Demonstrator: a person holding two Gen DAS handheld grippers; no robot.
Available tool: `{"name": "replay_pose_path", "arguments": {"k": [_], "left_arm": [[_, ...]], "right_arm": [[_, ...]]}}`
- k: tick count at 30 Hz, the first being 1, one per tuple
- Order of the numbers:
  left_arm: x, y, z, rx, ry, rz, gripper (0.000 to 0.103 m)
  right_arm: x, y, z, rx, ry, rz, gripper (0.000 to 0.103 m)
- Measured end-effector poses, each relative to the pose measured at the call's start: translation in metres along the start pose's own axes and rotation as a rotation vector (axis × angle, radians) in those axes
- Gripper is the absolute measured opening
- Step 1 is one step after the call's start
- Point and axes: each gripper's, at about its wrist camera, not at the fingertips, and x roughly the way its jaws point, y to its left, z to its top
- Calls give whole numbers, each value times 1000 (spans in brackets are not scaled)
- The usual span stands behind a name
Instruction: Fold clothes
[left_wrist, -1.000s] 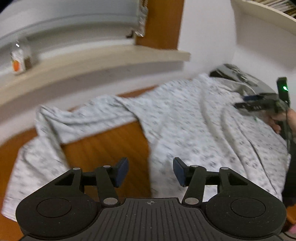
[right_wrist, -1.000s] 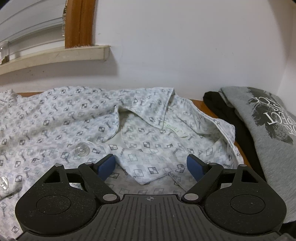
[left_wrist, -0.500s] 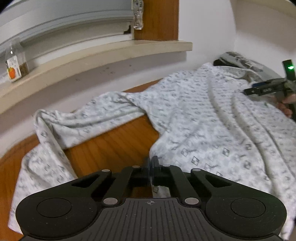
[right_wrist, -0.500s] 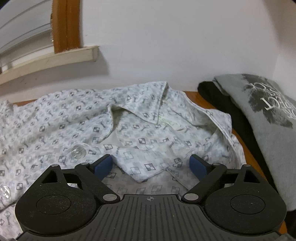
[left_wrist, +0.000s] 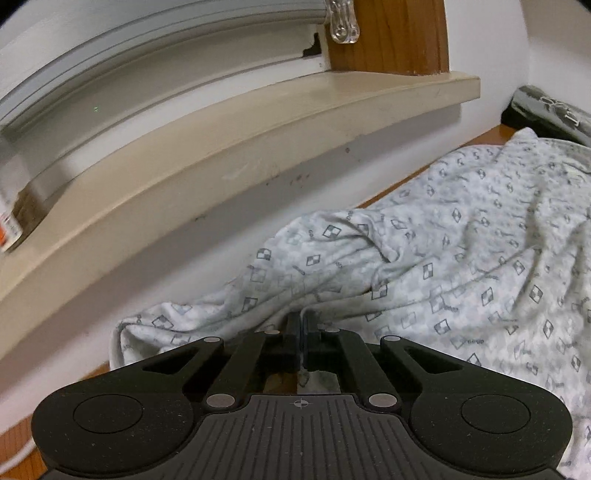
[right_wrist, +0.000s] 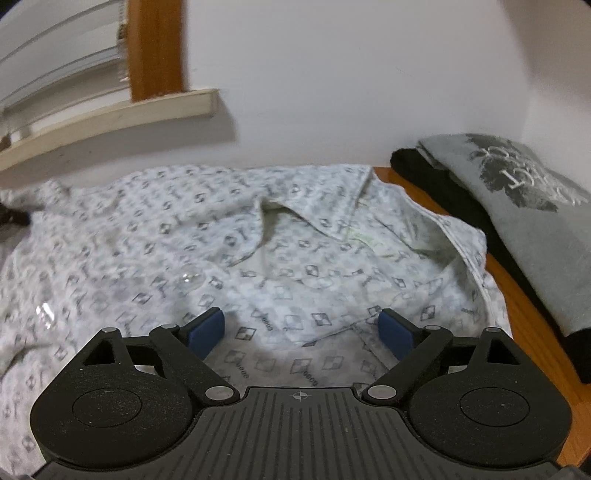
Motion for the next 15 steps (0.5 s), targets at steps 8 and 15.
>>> {"name": "replay_pose_path", "arguments": {"k": [8, 15], "left_arm": [[-60, 16, -44, -53, -40, -41, 28], [-127, 31, -115, -130, -50, -47, 35]], "right_arm": [[9, -8, 9, 8, 14, 27, 93], [4, 0, 11, -27, -26, 24, 92]]}}
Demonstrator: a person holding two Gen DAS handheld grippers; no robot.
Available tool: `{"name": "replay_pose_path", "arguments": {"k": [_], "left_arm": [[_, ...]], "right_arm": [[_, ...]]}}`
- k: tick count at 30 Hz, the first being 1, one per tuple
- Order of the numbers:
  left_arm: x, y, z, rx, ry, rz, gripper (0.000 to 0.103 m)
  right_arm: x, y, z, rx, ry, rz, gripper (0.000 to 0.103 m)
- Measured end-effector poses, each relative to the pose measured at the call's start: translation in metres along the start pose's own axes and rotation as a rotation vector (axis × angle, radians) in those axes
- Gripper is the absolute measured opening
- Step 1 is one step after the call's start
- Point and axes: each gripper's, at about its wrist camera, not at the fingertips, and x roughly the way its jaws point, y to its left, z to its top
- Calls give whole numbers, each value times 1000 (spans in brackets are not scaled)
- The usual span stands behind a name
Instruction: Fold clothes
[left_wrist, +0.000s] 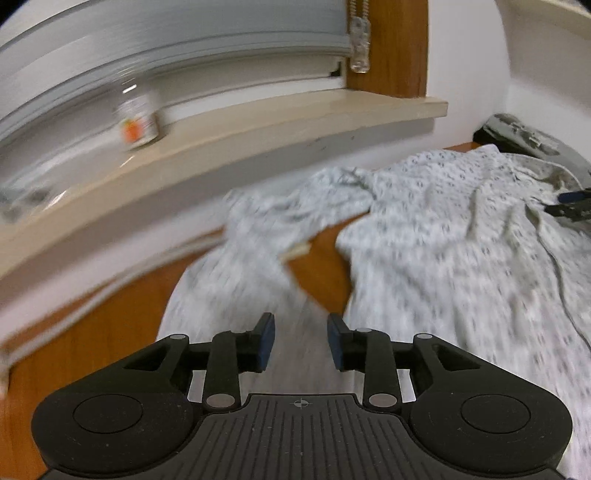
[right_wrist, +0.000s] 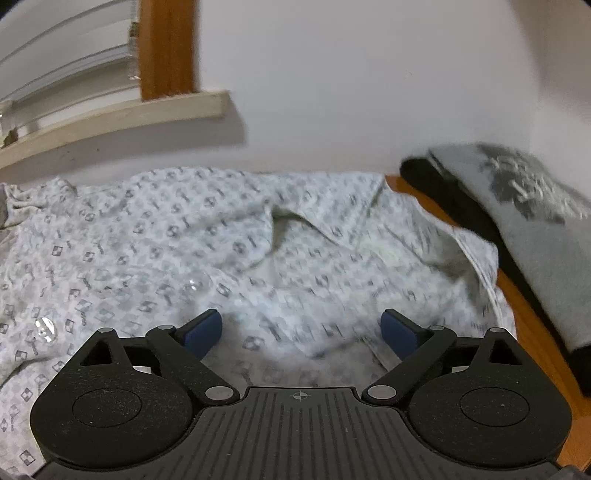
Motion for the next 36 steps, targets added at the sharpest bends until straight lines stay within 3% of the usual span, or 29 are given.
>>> {"name": "replay_pose_path", "arguments": {"k": [4, 10, 13, 14, 17, 21, 23, 27, 28, 29, 31, 36], "left_arm": [[-21, 7, -22, -30, -7, -6, 38], [-31, 12, -38, -52, -5, -13, 38], [-35, 14, -46, -68, -1, -17, 38], [-37, 15, -50, -73, 0, -22, 39], [-42, 14, -60, -73, 6, -32, 41], [-49, 16, -73, -81, 5, -45, 42], [-52, 18, -77, -82, -1, -42, 42], [-58, 21, -85, -76, -13, -36, 42], [-59, 21, -86, -73, -14, -42, 41], [-60, 20, -86, -71, -15, -50, 40], [-62, 19, -87, -66, -18, -64, 38], [-61, 17, -89, -42, -35, -68, 8]], "right_arm": [[-3, 21, 19, 21, -40, 90, 92], [3, 115, 50, -87, -85, 316, 91], [12, 173, 62, -143, -71, 443, 78], [16, 193, 65, -154, -52, 500, 70], [28, 254, 71, -171, 14, 651, 59], [34, 322, 71, -191, 83, 752, 57], [39, 349, 69, -211, 115, 772, 58], [49, 381, 69, -273, 141, 722, 55], [52, 383, 70, -283, 144, 718, 33], [53, 380, 71, -289, 139, 710, 5], [52, 368, 76, -287, 105, 693, 2], [32, 289, 116, -200, -89, 591, 2]]}}
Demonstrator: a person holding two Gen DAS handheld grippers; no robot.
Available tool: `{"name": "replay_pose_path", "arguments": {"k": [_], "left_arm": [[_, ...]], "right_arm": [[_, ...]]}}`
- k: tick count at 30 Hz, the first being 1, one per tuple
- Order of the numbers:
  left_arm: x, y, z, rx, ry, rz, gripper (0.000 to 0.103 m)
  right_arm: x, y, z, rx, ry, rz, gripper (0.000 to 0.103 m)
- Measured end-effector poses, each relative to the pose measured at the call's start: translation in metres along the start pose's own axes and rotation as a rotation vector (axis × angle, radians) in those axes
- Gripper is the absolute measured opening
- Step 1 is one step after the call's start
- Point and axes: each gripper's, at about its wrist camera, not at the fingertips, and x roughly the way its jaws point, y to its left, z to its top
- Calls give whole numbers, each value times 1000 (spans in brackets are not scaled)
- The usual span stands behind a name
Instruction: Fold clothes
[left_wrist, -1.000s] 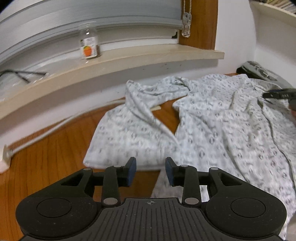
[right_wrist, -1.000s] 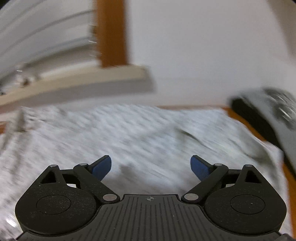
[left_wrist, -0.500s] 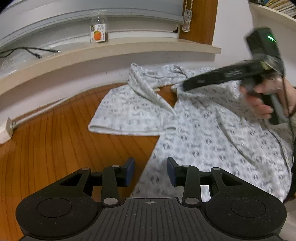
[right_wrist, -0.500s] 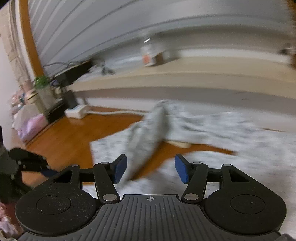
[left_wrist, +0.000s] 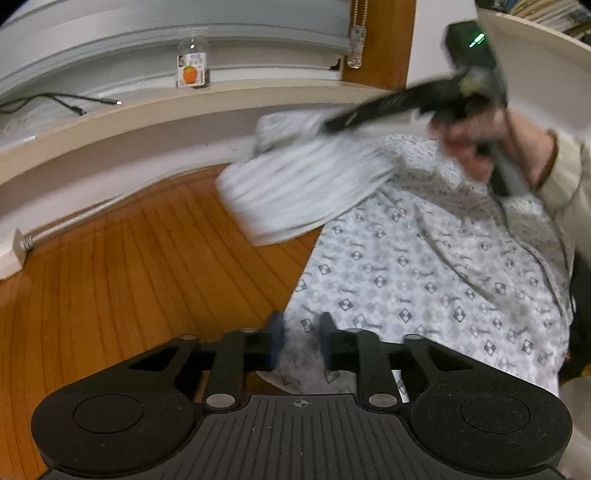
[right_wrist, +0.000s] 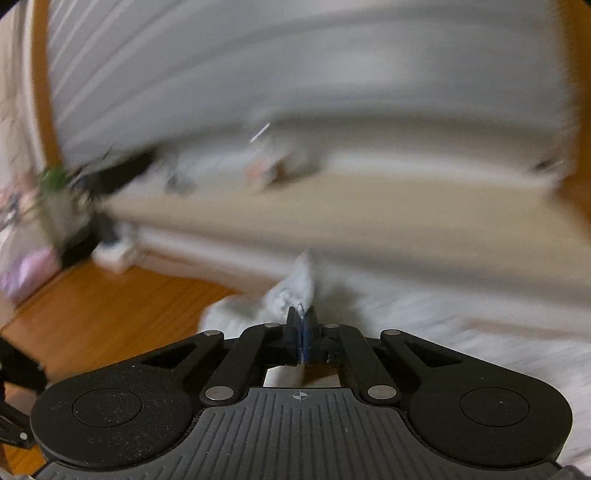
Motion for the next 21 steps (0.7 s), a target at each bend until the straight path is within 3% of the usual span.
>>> {"name": "replay_pose_path", "arguments": {"k": [5, 11, 15, 21], "left_arm": [[5, 5, 4, 3, -24, 24, 3], [16, 21, 17, -4, -36, 65, 4], [24, 29, 31, 22, -35, 129, 3], [48, 55, 61, 36, -26, 211, 3]], "right_arm": [[-88, -85, 29, 4, -132, -214, 2], [-180, -173, 37, 60, -234, -454, 2], [-216, -206, 37, 46, -279, -608, 2], [-226, -229, 52, -72, -282, -763, 2]]}}
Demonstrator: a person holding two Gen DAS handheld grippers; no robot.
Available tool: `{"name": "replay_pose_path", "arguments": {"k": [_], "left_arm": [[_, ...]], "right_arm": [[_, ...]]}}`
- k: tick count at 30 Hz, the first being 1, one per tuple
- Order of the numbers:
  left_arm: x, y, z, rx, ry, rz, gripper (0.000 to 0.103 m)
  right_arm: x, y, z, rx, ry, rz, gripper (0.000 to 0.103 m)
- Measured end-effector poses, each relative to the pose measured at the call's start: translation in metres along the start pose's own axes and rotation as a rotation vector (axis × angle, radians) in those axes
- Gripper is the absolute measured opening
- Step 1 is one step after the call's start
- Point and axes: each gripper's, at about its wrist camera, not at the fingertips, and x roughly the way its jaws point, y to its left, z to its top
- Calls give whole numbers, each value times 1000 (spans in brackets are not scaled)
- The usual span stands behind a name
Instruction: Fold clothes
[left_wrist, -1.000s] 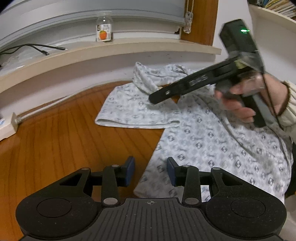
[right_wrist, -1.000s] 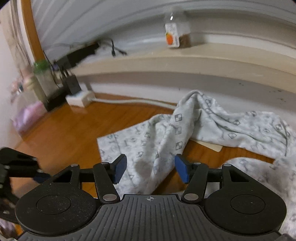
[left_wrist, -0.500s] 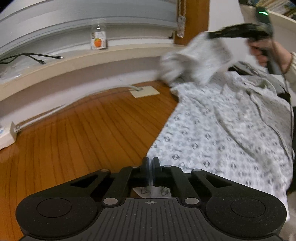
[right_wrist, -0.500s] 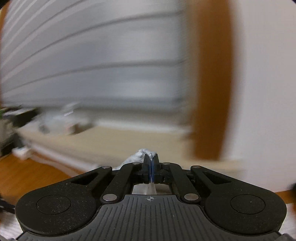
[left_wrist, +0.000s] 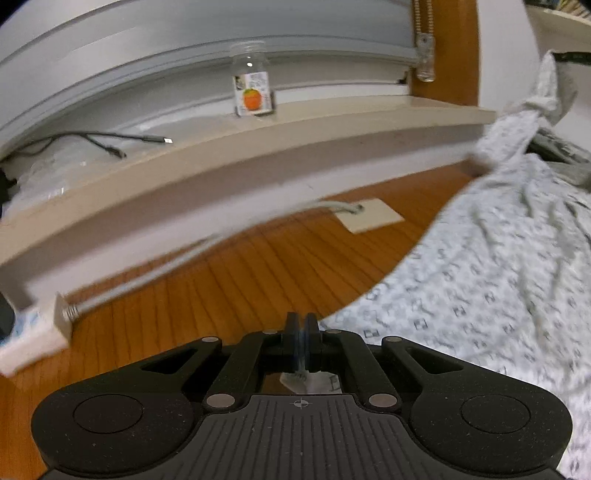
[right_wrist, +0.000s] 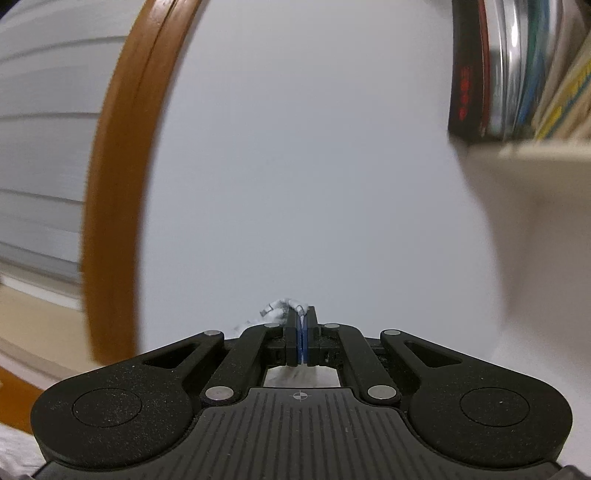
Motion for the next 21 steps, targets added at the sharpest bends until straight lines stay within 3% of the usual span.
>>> {"name": "replay_pose_path", "arguments": {"k": [3, 6, 8, 14, 18, 21], "left_arm": [[12, 9, 17, 5, -15, 56, 2], [18, 32, 40, -4, -55, 199, 0], [20, 49, 51, -85, -51, 151, 0], [19, 28, 39, -67, -15, 8, 0], [8, 9, 23, -43, -10, -53, 4], [-1, 2, 15, -49, -16, -110, 27]], "right_arm": [[9, -1, 13, -34, -47, -46, 1], [14, -3, 28, -42, -104, -83, 1], [22, -3, 32, -19, -95, -84, 1], [55, 26, -8, -75, 79, -15, 2], [70, 21, -46, -50, 204, -28, 2], [78, 15, -68, -48, 301, -6, 4]]}}
